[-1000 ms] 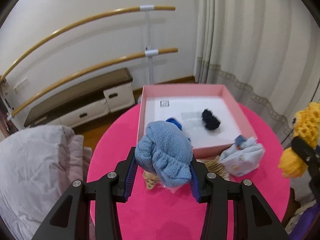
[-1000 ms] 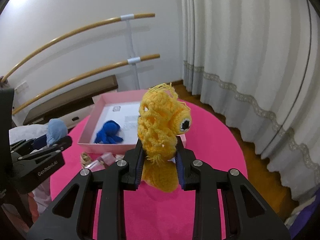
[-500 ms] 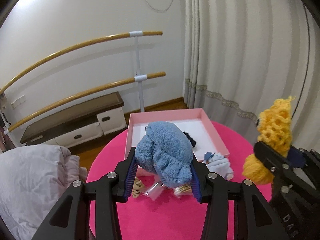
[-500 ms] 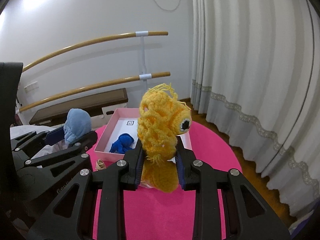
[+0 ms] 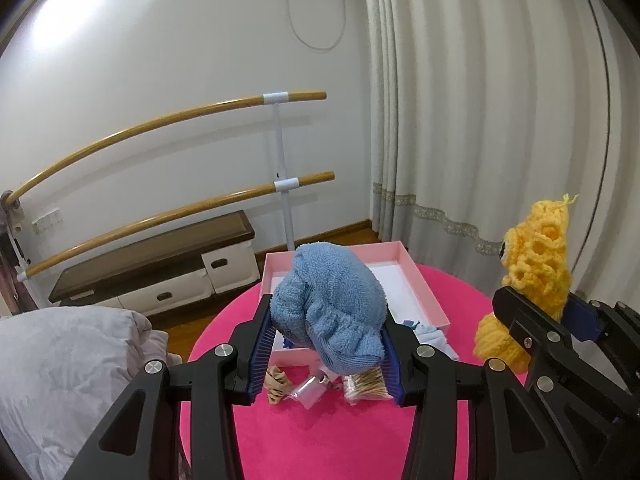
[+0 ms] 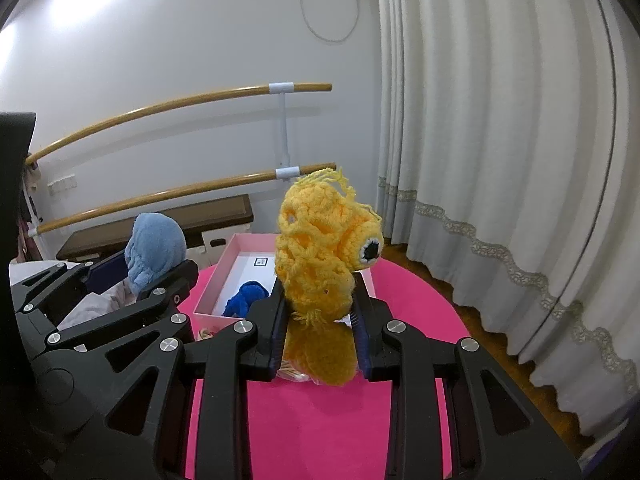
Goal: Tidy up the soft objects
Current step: 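Carry the sock ball and yellow fish with both tools over the pink box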
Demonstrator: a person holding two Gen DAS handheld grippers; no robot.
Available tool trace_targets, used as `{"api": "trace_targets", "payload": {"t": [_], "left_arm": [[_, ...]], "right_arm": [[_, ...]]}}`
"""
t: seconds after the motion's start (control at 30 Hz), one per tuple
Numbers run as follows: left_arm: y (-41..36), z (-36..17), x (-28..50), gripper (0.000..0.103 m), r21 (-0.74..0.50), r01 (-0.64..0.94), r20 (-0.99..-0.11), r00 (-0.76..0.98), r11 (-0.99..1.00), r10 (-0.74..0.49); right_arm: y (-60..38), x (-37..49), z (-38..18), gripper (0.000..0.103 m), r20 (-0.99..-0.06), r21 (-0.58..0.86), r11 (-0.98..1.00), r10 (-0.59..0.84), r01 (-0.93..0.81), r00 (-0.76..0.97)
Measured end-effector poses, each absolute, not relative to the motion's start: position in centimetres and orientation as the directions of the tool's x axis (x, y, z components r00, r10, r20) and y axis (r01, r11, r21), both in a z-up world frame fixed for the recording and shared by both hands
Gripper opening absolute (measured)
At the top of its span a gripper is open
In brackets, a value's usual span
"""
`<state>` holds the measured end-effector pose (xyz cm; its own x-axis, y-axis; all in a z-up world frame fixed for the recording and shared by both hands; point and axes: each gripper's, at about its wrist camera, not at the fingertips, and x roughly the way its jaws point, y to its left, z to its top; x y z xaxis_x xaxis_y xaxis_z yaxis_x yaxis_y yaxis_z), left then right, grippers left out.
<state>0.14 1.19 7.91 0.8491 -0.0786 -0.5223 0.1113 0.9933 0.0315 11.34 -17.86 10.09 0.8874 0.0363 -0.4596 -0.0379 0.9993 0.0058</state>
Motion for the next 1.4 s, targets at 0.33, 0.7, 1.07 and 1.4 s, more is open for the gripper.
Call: {"api": "trace_targets", "payload": {"t": [0.33,0.7,1.07,1.4], "left_arm": [[1.7,7.7,1.3,0.045,0.027,0.116,-0.529,0.845,0.993,-0.085],[1.2,8.6,2.3,0.045,0.027,0.119,-0.537,0.839,0.993,-0.086],[0.9,8.2,4.9,0.045,0.047,0.104,-0.557,0.828,0.993,-0.061],[-0.7,9.5,12.6,0.044,0.082,0.106,-0.587,0.809,0.991,-0.038]], "right_arm": [[-17.6,11.1,9.9,0.026,-0.452,-0.002,0.999,0.032,-0.037,0.892],[-17.5,11.5,9.8,0.027,-0.455,-0.006,0.999,0.031,-0.038,0.89],[-17.9,13.3,9.4,0.027,-0.478,0.029,0.998,0.061,-0.054,0.876],[-18.1,19.5,9.9,0.027,-0.522,0.019,0.997,0.074,-0.075,0.85]]}}
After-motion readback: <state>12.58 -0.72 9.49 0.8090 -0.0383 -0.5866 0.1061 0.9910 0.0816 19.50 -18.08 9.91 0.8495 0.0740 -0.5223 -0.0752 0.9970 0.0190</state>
